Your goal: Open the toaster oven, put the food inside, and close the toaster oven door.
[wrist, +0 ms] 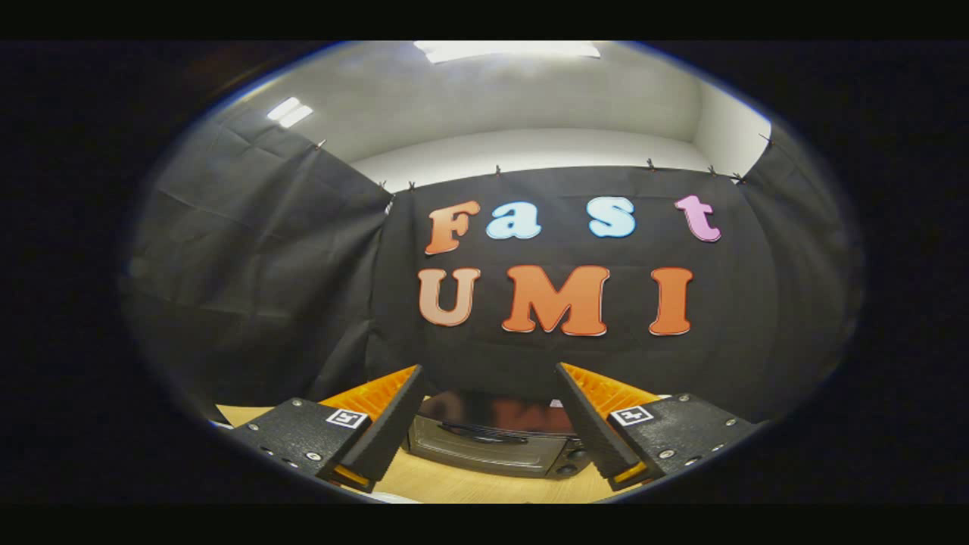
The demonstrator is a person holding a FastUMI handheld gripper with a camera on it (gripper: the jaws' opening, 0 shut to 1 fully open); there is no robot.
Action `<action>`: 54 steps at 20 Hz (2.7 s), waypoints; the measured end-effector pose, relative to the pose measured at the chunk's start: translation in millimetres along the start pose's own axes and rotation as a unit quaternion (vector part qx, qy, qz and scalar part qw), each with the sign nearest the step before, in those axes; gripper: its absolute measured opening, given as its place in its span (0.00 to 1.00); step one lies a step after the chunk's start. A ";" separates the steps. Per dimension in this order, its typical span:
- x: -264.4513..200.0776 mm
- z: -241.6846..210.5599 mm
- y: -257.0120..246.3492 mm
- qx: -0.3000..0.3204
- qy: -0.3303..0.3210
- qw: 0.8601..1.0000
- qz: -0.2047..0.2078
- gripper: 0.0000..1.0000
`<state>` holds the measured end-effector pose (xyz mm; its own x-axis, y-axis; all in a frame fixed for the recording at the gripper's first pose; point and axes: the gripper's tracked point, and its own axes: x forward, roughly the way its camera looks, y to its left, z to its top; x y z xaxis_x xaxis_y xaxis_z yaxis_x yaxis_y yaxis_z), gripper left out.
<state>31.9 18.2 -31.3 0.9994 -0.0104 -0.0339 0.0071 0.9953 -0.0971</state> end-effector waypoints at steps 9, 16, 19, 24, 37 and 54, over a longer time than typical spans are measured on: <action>60.0 -78.7 15.6 0.033 0.074 0.997 -0.004 1.00; 103.9 -141.0 10.9 0.037 0.137 0.989 -0.036 1.00; 114.0 -162.1 -1.7 0.053 0.156 0.984 -0.064 1.00; 126.3 -185.1 -3.5 0.083 0.185 0.976 -0.075 1.00; 94.0 -188.3 19.5 0.074 0.165 0.983 -0.043 0.82; -8.8 -225.3 60.6 0.081 0.256 0.963 0.013 0.77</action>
<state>15.8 56.8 -261.0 0.8516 0.0097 -0.5241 0.0291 0.9974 0.0657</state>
